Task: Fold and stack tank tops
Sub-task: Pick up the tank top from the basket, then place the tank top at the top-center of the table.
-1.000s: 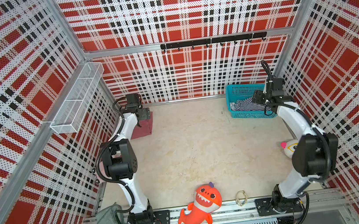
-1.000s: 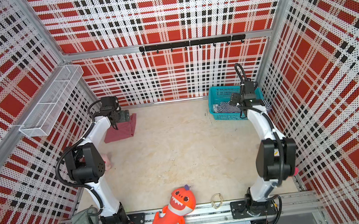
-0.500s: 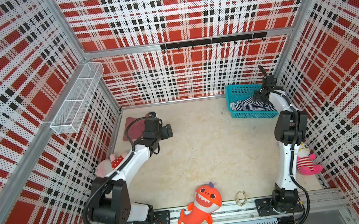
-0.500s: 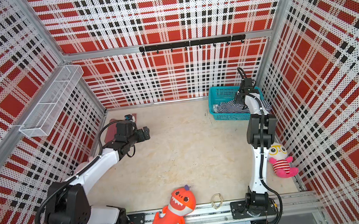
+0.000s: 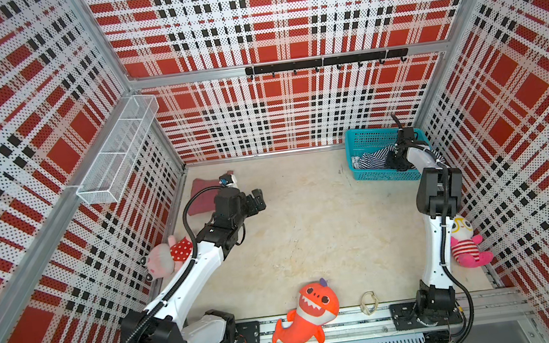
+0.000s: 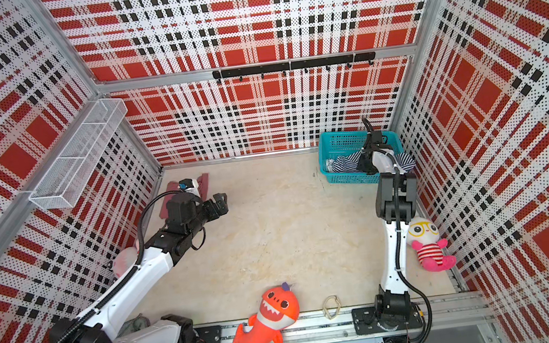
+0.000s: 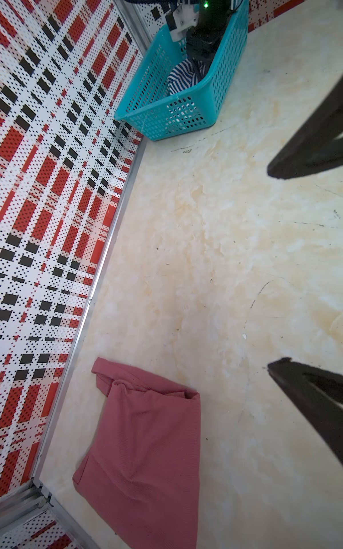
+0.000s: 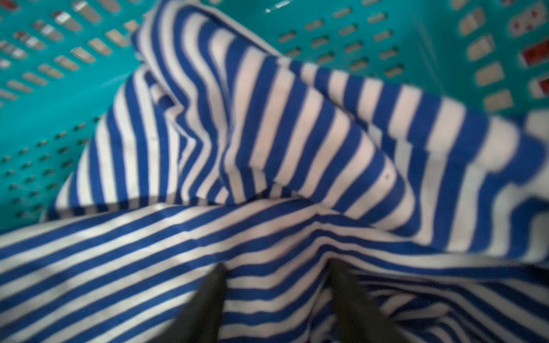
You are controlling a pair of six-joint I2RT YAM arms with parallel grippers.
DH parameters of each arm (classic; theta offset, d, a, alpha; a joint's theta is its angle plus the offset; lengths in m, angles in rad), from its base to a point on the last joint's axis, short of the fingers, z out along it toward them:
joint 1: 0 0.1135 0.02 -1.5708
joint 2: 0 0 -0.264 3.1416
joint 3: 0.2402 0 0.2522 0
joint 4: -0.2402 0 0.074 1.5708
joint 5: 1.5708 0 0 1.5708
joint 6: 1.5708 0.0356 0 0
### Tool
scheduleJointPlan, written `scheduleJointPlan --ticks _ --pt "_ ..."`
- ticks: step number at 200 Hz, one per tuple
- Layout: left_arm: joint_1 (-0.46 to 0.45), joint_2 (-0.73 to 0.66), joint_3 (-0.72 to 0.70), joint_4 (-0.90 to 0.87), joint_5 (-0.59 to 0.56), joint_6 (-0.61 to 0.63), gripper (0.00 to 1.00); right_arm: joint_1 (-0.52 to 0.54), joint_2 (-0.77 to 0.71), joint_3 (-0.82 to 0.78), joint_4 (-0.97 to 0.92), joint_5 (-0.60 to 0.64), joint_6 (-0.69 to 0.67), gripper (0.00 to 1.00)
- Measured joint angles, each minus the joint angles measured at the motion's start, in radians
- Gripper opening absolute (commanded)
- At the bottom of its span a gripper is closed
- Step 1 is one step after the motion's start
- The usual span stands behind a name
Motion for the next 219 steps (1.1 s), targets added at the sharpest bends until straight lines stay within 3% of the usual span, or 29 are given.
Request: scheduleJointPlan --ticks 14,45,105,166,190,219 --pt "0.001 -0.008 -0.007 0.002 0.0 -0.003 0.98 0.0 -0.024 -0.046 0.038 -0.013 0.008 0.0" --pt "0.023 -0.041 -0.034 0.006 0.022 -0.003 0.98 0.0 -0.148 -0.135 0.066 -0.04 0.009 0.0" --pt "0.045 -0.105 -0.043 0.023 0.083 -0.004 0.98 0.045 -0.521 -0.08 0.082 -0.097 -0.035 0.0" --pt "0.074 -0.154 -0.08 0.088 0.189 -0.038 0.99 0.416 -0.79 -0.104 0.071 -0.126 -0.093 0.0" --pt "0.116 -0.161 -0.111 0.109 0.23 -0.064 0.98 0.529 -0.864 -0.239 0.119 -0.151 -0.068 0.0" --pt "0.149 -0.152 -0.174 0.157 0.291 -0.097 0.96 0.583 -0.883 -0.472 0.256 -0.193 0.017 0.0"
